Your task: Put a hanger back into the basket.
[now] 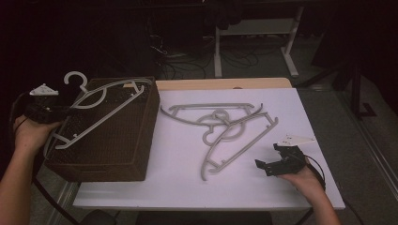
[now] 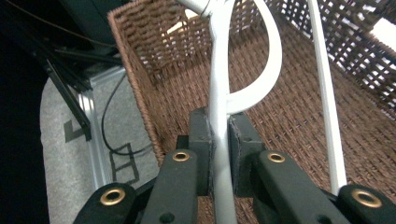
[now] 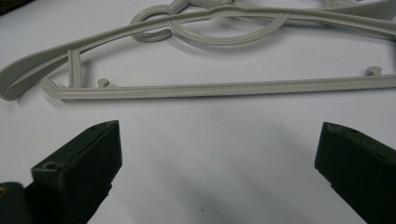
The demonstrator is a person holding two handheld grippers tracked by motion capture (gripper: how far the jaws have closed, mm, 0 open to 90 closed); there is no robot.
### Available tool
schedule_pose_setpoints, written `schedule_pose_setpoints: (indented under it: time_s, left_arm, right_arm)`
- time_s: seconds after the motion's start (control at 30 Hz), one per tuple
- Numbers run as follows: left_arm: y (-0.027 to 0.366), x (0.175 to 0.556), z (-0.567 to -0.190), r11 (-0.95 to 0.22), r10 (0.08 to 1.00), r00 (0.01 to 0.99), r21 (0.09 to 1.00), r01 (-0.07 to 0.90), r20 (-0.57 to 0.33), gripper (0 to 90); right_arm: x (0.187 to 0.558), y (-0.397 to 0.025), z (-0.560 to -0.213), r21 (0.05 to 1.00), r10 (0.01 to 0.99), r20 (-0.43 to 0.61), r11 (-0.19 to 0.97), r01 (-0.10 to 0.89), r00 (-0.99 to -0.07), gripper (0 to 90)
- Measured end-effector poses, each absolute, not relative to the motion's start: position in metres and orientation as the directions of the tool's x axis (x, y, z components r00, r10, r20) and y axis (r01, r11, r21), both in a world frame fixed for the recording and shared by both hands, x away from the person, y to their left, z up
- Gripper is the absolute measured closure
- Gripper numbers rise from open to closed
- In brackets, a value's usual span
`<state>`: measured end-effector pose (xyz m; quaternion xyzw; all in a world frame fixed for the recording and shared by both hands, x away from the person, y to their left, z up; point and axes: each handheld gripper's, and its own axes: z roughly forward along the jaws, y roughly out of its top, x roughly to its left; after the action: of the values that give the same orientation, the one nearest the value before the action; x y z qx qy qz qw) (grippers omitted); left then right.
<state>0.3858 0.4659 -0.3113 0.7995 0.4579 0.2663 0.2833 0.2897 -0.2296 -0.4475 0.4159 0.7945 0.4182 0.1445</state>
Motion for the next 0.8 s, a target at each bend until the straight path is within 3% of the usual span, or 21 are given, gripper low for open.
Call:
schedule_pose_setpoints:
  time_s: [0.3,0.43,0.8]
  left_arm:
    - [0.454,0.396,-0.338,-0.424,0.883,0.449,0.643,0.638,0.136,80.7]
    - [0.457,0.398,-0.343,-0.394,0.894,0.437,0.637,0.662,0.099,67.9]
    - [0.460,0.396,-0.337,-0.310,0.893,0.450,0.698,0.645,-0.019,47.3]
  right_arm:
    - [0.289,-0.230,-0.447,0.786,0.780,0.118,0.305,0.538,-0.614,0.7]
    - [0.289,-0.230,-0.446,0.788,0.780,0.116,0.305,0.536,-0.614,0.7]
    - [0.290,-0.229,-0.445,0.788,0.780,0.118,0.303,0.535,-0.615,0.7]
